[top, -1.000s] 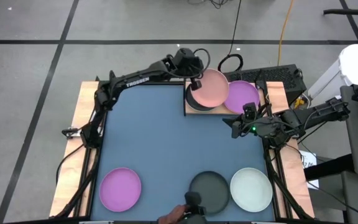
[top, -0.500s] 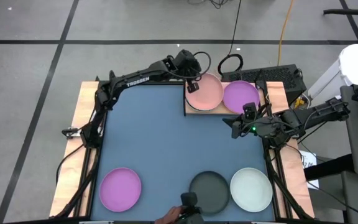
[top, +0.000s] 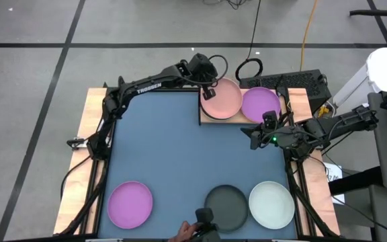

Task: Place and stack plates onto a shelf
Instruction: Stack the orange plate on top of the black plate on the shelf

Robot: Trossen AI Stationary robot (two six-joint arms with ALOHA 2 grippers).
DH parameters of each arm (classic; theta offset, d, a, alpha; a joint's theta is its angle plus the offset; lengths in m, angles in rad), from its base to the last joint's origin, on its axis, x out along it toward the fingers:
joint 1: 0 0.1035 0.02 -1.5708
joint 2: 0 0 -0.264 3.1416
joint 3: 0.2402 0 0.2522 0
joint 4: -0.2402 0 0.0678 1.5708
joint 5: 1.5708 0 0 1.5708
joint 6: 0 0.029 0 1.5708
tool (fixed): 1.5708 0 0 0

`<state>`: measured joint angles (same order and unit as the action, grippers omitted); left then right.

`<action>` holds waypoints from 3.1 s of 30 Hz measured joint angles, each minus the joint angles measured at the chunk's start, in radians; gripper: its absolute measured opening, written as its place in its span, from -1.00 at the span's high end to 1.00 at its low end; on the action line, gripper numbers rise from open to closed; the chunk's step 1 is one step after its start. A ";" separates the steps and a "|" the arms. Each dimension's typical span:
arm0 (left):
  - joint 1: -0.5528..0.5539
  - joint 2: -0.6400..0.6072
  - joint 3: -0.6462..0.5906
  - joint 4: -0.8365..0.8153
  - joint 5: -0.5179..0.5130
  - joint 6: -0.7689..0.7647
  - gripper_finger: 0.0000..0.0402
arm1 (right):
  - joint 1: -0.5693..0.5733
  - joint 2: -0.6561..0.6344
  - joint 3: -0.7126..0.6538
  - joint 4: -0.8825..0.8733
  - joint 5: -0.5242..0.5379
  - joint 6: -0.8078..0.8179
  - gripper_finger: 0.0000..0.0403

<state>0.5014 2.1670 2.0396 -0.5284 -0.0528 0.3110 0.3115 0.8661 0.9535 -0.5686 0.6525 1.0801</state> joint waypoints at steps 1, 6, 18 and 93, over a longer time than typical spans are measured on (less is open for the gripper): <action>0.000 0.000 0.000 0.002 0.000 0.000 0.89 | 0.000 0.000 0.000 0.000 0.000 0.000 1.00; 0.000 0.005 0.000 0.007 0.001 -0.003 0.89 | 0.000 0.000 0.000 0.000 0.000 -0.001 1.00; -0.009 0.042 0.000 0.006 0.011 -0.006 0.89 | 0.000 0.000 0.000 0.000 0.000 -0.002 1.00; -0.309 -0.060 -0.476 0.333 -0.079 0.218 0.98 | 0.044 -0.058 0.000 0.019 -0.052 0.034 1.00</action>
<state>0.1922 2.1075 1.5635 -0.1951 -0.1314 0.5294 0.3554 0.8078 0.9535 -0.5499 0.6003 1.1141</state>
